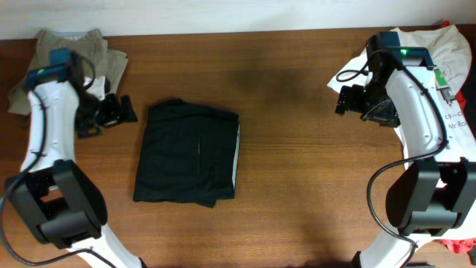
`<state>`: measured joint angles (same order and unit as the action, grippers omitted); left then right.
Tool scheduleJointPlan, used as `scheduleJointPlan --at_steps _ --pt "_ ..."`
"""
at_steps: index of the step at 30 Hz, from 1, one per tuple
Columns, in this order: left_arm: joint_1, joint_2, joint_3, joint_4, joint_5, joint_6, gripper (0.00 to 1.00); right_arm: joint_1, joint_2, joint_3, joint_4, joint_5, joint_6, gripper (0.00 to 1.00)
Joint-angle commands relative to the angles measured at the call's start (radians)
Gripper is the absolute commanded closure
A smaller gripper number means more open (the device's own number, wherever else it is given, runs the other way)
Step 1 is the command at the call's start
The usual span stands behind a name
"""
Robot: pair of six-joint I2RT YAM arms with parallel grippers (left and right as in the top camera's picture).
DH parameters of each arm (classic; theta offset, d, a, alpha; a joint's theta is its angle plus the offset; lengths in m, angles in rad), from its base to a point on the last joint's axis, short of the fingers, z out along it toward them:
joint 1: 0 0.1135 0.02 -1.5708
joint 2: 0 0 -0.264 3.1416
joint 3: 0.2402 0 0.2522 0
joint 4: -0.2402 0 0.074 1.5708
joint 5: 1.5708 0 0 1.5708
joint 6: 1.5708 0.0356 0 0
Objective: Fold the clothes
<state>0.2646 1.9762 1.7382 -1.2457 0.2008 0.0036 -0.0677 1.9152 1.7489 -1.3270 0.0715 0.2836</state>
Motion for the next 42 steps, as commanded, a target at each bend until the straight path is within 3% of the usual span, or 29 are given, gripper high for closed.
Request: scheduleJointPlan --at_steps 1,6,16,29,30,31,32,33,34,39,40,42 --pt "0.076 -0.01 -0.094 0.021 0.282 0.15 0.01 0.002 -0.011 -0.001 -0.001 0.019 0.001 0.01" --pt "0.082 -0.002 -0.241 0.121 0.28 0.147 0.01 0.002 -0.011 -0.001 -0.001 0.019 0.001 0.01" --pt "0.082 0.149 -0.247 0.164 0.282 0.141 0.01 0.002 -0.011 -0.001 -0.001 0.019 0.001 0.01" --pt "-0.036 0.152 -0.284 0.176 0.293 0.151 0.01 0.002 -0.011 -0.001 -0.001 0.019 0.001 0.01" --pt "-0.035 0.152 -0.284 0.177 0.293 0.151 0.05 0.002 -0.011 -0.001 -0.001 0.019 0.001 0.01" --pt "-0.036 0.152 -0.284 0.18 0.293 0.151 0.35 0.002 -0.011 -0.001 -0.001 0.019 0.001 0.01" --pt "-0.036 0.152 -0.284 0.183 0.293 0.14 0.52 0.002 -0.011 -0.001 -0.001 0.019 0.001 0.01" --pt "-0.036 0.152 -0.284 0.188 0.294 0.107 0.54 0.002 -0.011 -0.001 -0.001 0.019 0.001 0.02" --pt "-0.036 0.152 -0.284 0.191 0.301 0.092 0.43 0.002 -0.011 -0.001 -0.001 0.019 0.001 0.01" --pt "-0.058 0.152 -0.284 0.192 0.305 0.092 0.42 0.002 -0.011 -0.001 -0.001 0.019 0.001 0.01" --pt "-0.068 0.152 -0.284 0.195 0.305 0.092 0.5 0.002 -0.011 -0.001 -0.001 0.019 0.001 0.01" --pt "-0.104 0.152 -0.284 0.214 0.305 0.091 0.82 0.002 -0.011 -0.001 -0.001 0.019 0.001 0.02"
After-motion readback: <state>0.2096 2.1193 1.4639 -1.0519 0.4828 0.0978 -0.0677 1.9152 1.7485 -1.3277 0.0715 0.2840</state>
